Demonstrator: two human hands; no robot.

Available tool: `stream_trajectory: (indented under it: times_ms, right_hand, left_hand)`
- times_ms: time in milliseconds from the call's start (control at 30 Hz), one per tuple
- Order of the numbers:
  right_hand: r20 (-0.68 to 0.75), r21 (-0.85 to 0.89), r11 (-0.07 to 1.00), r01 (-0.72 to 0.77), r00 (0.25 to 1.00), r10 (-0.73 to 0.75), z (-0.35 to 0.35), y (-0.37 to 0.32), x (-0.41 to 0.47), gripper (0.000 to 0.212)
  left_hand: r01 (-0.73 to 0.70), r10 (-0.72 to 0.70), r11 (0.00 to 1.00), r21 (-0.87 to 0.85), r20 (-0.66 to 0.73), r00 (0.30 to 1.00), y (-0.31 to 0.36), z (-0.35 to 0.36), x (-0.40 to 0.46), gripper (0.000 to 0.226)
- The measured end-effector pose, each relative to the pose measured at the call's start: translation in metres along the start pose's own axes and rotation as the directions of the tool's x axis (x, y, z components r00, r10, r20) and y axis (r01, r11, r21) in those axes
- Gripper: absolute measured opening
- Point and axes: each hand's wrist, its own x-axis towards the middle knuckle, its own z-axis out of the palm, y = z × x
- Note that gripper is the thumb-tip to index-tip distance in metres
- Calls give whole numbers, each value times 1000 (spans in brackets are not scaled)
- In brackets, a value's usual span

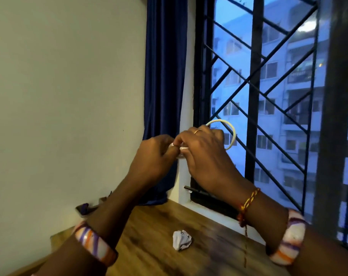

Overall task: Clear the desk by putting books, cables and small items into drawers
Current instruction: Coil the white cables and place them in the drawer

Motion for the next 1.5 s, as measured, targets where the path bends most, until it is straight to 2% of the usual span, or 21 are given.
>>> stream_trajectory:
  times_ms: [67, 133, 200, 233, 333, 400, 467, 533, 600, 667, 733, 867, 933, 1033, 1067, 1133, 1200, 1267, 1333, 1433, 1500]
  right_hand:
    - [60, 73, 997, 2, 998, -6, 3, 2, 4, 24]
    - [87, 385, 918, -90, 994, 61, -1, 1, 6, 21]
    - [85, 733, 658, -173, 983, 164, -9, 1, 9, 23]
    - [81, 817, 543, -194, 971, 225, -11, 4, 12, 24]
    - [185, 924, 245, -295, 902, 390, -12, 21, 22, 21]
    - [276, 929, 100, -357, 847, 455, -9, 35, 27, 18]
    - [314, 918, 43, -394, 789, 528, -5, 52, 29, 18]
    - [317, 925, -38, -379, 710, 629, -3, 74, 29, 20]
    - [325, 932, -144, -333, 588, 741, -4, 99, 27, 22]
    - [326, 930, -189, -314, 475, 817, -5, 119, 23, 23]
    - [315, 914, -140, -380, 449, 836, 1, 127, 18, 23]
    - [423, 801, -10, -599, 554, 717, 23, 96, 13, 11]
    - [457, 696, 137, -705, 582, 672, 30, 77, 13, 33]
    - [362, 428, 492, -758, 643, 675, 31, 53, 21, 74]
    - [315, 362, 601, -713, 700, 641, 30, 46, 24, 82]
    - [263, 366, 738, -567, 823, 502, 27, 24, 30, 87]
    - [295, 484, 761, -432, 899, 323, 26, -4, 31, 83]
    - [391, 538, 756, -373, 905, 169, 31, -33, 28, 83]
    - [392, 491, 822, -288, 916, 86, 38, -51, 22, 75]
    - [133, 434, 889, -143, 987, 94, 31, -58, 14, 34]
    - [58, 437, 893, -108, 994, 91, 22, -60, 8, 24]
  left_hand:
    - [29, -24, 992, -120, 49, 999, -8, -3, 6, 9]
    - [69, -56, 984, -166, 83, 995, -20, -9, 9, 15]
    - [151, -135, 967, -203, 90, 987, -34, -16, 6, 22]
    - [205, -184, 944, -259, 101, 978, -41, -19, 3, 23]
    - [297, -271, 854, -428, 121, 955, -61, -29, -5, 24]
    - [288, -282, 848, -444, 82, 956, -75, -39, -8, 24]
    - [299, -325, 903, -309, -33, 945, -89, -46, -8, 21]
    - [321, -316, 947, -1, -180, 932, -107, -55, -9, 14]
    - [365, -282, 874, 323, -275, 919, -125, -69, -14, 7]
    - [442, -314, 811, 384, -352, 882, -140, -81, -22, 6]
    - [476, -366, 842, 255, -379, 850, -147, -87, -30, 9]
    - [418, -459, 888, -191, -305, 835, -130, -82, -32, 11]
    - [365, -427, 896, -252, -269, 863, -119, -81, -29, 14]
    - [353, -403, 909, -222, -255, 879, -102, -85, -27, 25]
    - [343, -393, 913, -220, -256, 883, -97, -86, -28, 27]
    - [299, -349, 930, -213, -264, 899, -84, -89, -30, 27]
    - [235, -274, 957, -172, -258, 927, -69, -87, -33, 25]
    - [152, -180, 980, -131, -239, 954, -49, -82, -37, 24]
    - [86, -103, 992, -90, -207, 973, -30, -79, -40, 26]
    - [55, -62, 998, -43, -179, 982, -5, -91, -51, 32]
    - [77, -78, 997, -8, -127, 989, 6, -105, -61, 35]
